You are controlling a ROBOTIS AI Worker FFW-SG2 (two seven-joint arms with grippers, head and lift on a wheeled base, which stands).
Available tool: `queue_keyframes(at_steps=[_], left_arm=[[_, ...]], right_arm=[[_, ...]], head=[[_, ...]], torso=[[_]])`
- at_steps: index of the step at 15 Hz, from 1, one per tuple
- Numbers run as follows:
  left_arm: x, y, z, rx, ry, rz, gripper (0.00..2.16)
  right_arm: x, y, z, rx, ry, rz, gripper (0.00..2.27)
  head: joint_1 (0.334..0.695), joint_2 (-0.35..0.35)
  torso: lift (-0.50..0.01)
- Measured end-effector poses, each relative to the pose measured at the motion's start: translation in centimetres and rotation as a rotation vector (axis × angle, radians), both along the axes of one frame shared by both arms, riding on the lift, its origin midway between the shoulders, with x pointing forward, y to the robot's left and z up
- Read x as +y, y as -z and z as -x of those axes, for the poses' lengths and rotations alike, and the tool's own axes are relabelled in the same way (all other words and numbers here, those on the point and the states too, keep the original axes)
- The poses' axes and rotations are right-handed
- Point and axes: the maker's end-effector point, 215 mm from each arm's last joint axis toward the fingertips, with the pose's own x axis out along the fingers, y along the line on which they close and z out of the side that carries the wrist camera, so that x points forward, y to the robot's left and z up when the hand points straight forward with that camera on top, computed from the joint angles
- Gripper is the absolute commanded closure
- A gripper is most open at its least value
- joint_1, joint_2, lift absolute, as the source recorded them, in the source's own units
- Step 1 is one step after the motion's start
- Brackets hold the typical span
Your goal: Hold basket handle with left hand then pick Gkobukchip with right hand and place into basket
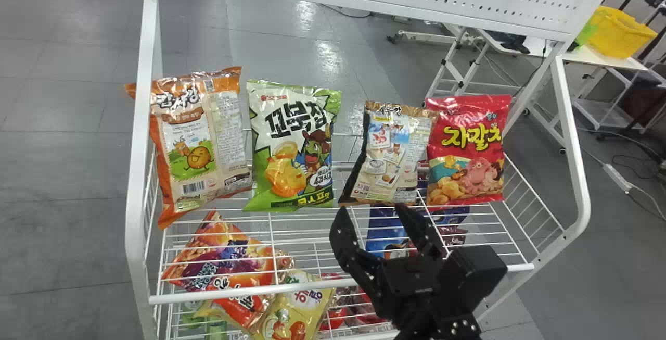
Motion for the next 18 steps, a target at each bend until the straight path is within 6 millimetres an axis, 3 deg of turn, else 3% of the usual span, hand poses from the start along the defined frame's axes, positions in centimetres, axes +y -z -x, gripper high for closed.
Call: queue_keyframes(at_steps=[4,11,16,17,18], left_arm=[[0.1,0.2,0.3,0.006,-0.001,-0.009,1.40],[-0.2,1.0,0.8,0.022,0.008,-0.026,1.40],[-0.1,1.4,1.0,0.036,0.005,-0.023,1.40],[0.0,1.4,1.0,0.038,0.005,-0.023,1.40],[0.0,1.5,0.9,0.040,0.004,-0.022,1.40]], right_arm=[[2.2,0.8,-4.2,-0.002,-0.032,0.019,0.13],[6.0,1.5,-10.8,0.005,-0.077,0.041,0.13],[7.1,2.1,-14.1,0.029,-0.087,0.057,0.15],[7.2,2.4,-14.6,0.039,-0.089,0.062,0.27],[7.3,2.6,-15.0,0.049,-0.089,0.067,0.56]], head=[[0.695,-0.350],[0.695,-0.257],[0.695,-0.219],[0.695,-0.215],[0.695,-0.212]], torso=[[-0.032],[-0.032],[-0.032],[-0.032],[-0.032]])
